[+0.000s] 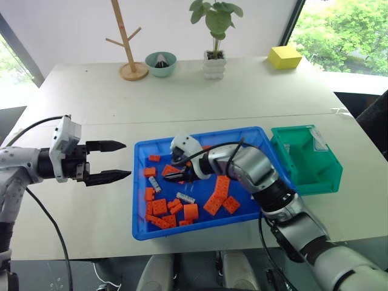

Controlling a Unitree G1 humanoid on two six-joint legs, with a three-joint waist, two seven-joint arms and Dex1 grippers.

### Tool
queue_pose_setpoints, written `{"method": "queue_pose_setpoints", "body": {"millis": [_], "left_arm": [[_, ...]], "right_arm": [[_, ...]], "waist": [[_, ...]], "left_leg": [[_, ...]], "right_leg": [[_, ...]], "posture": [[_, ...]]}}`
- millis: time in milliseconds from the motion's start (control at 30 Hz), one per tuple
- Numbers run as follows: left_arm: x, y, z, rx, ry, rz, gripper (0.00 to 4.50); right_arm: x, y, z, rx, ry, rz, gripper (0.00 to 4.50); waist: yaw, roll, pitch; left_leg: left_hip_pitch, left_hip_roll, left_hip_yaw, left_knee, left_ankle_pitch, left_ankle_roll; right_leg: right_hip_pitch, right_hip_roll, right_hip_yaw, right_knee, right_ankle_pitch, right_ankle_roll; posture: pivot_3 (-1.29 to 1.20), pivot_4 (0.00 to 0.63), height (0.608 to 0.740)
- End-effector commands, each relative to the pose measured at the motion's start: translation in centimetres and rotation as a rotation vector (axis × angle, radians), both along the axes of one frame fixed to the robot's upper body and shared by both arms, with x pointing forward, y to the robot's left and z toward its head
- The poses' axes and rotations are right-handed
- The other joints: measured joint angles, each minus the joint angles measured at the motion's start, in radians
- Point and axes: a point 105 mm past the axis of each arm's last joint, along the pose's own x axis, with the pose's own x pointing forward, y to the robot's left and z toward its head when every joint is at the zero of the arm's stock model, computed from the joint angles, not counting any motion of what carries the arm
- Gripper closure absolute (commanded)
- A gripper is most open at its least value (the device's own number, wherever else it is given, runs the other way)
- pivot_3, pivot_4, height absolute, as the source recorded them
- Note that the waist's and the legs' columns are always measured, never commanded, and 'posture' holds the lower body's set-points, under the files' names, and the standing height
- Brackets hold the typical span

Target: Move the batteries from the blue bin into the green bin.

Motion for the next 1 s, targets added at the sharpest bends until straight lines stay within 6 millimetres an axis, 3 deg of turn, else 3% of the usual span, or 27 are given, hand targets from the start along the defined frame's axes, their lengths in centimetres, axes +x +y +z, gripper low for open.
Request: {"method": "queue_pose_setpoints", "body": {"millis": [33, 200, 500, 800, 1000], "left_arm": [[-0.1, -0.3, 1.2, 0.009, -0.044, -0.020, 0.00], [-0.1, -0.4, 1.1, 0.016, -0.035, -0.035, 0.00], [-0.5, 0.2, 0.8, 0.074, -0.014, -0.057, 0.00], [-0.5, 1.1, 1.3, 0.075, -0.019, -0.022, 0.00], [-0.6, 1.0, 1.5, 0.068, -0.017, -0.026, 0.00]], "right_arm": [[0.2, 0.7, 2.9, 0.049, -0.075, 0.019, 1.53], [-1.5, 2.9, 3.6, 0.076, -0.103, 0.085, 1.53], [-3.6, 5.7, 0.7, 0.080, 0.038, 0.135, 1.53], [-4.8, 5.3, -2.6, 0.041, 0.146, 0.145, 1.53], [-4.5, 4.9, -4.5, -0.005, 0.131, 0.135, 1.53]], "waist": [[0.000, 0.000, 0.000], [-0.005, 0.000, 0.000], [0.001, 0.000, 0.000], [-0.002, 0.000, 0.000], [-0.002, 0.000, 0.000]], "left_leg": [[0.000, 0.000, 0.000, 0.000, 0.000, 0.000], [0.000, 0.001, 0.000, -0.001, 0.000, 0.000], [0.000, 0.000, 0.000, 0.000, 0.000, 0.000], [0.000, 0.000, 0.000, 0.000, 0.000, 0.000], [0.001, 0.001, 0.000, 0.000, 0.000, 0.000]], "right_leg": [[0.000, 0.000, 0.000, 0.000, 0.000, 0.000], [0.000, 0.001, 0.000, 0.000, 0.000, 0.000], [0.000, 0.000, 0.000, 0.000, 0.000, 0.000], [0.000, 0.000, 0.000, 0.000, 0.000, 0.000], [0.000, 0.001, 0.000, 0.000, 0.000, 0.000]], "posture": [[0.00, 0.150, 0.702], [0.00, 0.150, 0.702], [0.00, 0.150, 0.702], [0.00, 0.150, 0.702], [0.00, 0.150, 0.702]]}}
